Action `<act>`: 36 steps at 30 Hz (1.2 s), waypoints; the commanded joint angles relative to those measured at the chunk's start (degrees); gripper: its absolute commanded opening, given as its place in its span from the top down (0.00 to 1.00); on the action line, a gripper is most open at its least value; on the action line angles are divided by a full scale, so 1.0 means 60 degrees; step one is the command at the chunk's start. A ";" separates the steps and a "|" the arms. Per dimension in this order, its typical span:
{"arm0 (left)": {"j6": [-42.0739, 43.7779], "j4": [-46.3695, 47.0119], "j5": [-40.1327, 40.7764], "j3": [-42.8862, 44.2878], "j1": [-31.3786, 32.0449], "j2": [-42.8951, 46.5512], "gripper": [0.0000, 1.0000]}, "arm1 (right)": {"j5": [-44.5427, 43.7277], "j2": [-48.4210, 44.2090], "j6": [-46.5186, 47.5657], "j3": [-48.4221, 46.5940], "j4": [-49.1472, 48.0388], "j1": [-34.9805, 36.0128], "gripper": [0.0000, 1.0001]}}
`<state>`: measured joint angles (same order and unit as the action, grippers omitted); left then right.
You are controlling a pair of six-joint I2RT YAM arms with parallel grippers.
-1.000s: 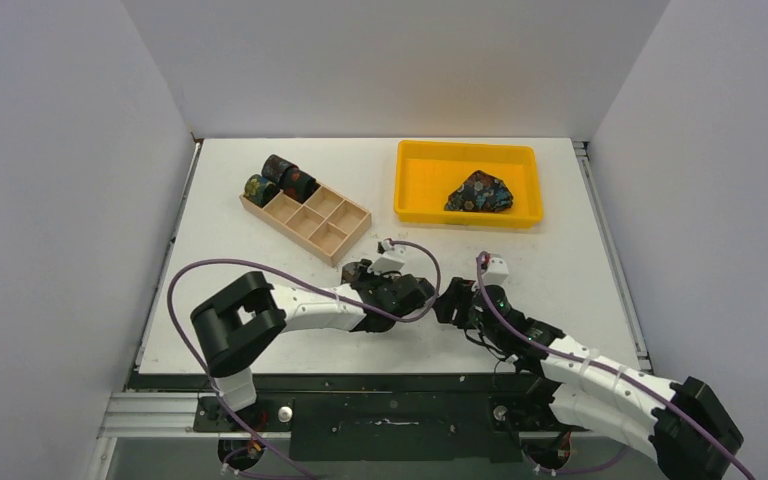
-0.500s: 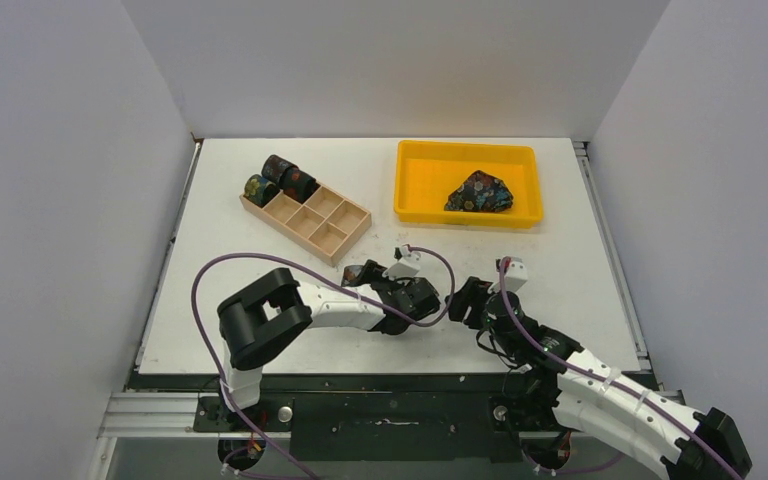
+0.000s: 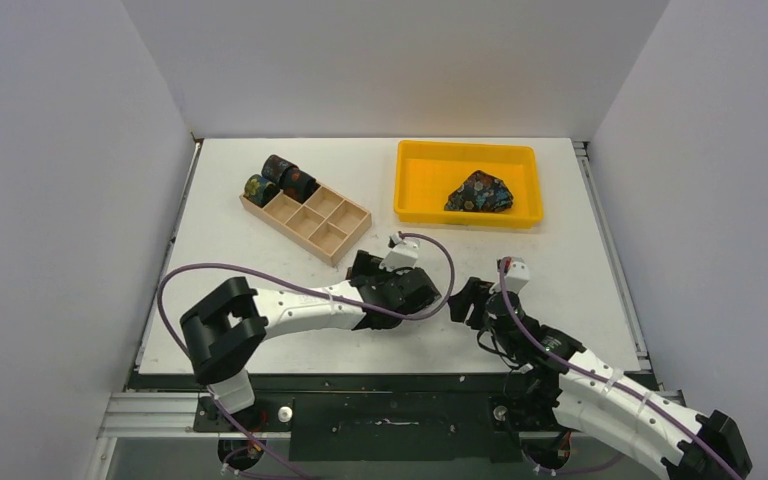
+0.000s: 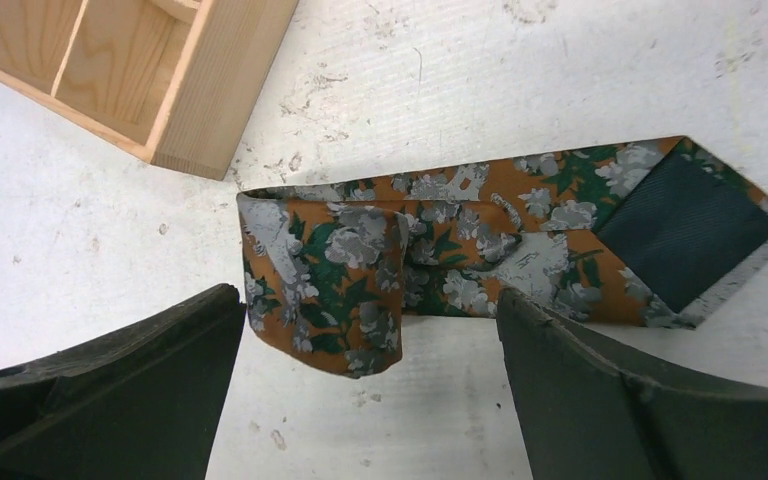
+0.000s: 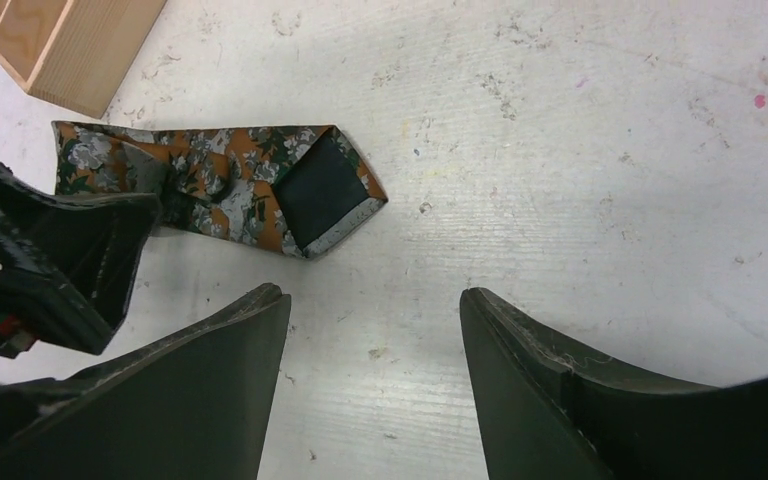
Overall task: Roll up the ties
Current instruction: Roll the tie at the center of the board.
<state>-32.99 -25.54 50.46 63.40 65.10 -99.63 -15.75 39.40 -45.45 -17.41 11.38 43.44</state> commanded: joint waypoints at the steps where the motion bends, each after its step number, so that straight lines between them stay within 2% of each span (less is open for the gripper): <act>1: -0.0288 -0.0181 -0.0295 -0.0134 -0.0055 0.1096 0.04 | -0.0084 -0.0045 0.0601 -0.0762 -0.0021 -0.0075 0.35; 5: -0.0572 0.0253 -0.1089 -0.0946 -0.0598 0.2765 0.04 | 0.0601 0.0665 0.1573 -0.1706 0.0125 -0.0094 0.35; 8: -0.0599 0.1562 -0.3075 -0.2438 -0.1704 0.4817 0.04 | 0.1412 0.1346 0.2096 -0.2538 -0.0024 -0.0078 0.36; 12: -0.1012 0.3996 -0.6012 -0.4632 -0.3491 0.6886 0.04 | 0.2844 0.2610 0.2113 -0.3218 -0.1108 0.0204 0.39; 17: -0.2174 0.5327 -0.7682 -0.6263 -0.5207 0.8001 0.03 | 0.2656 0.5081 0.2014 -0.4509 -0.1947 0.1440 0.44; 23: -0.2482 0.5371 -0.7828 -0.6973 -0.5797 0.8490 0.03 | 0.2968 0.7015 0.1703 -0.5556 -0.2824 0.1652 0.47; 28: -0.2671 0.5387 -0.7823 -0.7273 -0.5908 0.8442 0.03 | 0.2840 0.8146 0.1909 -0.6347 -0.2640 0.1644 0.49; 36: -0.2807 0.5714 -0.8039 -0.7624 -0.6001 0.8264 0.02 | 0.2654 0.8919 0.2014 -0.6103 -0.2577 0.1432 0.50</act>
<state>-49.08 4.05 3.73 18.20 29.65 -49.74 1.32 92.25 -33.89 -54.19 -1.67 53.17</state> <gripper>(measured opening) 0.978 0.500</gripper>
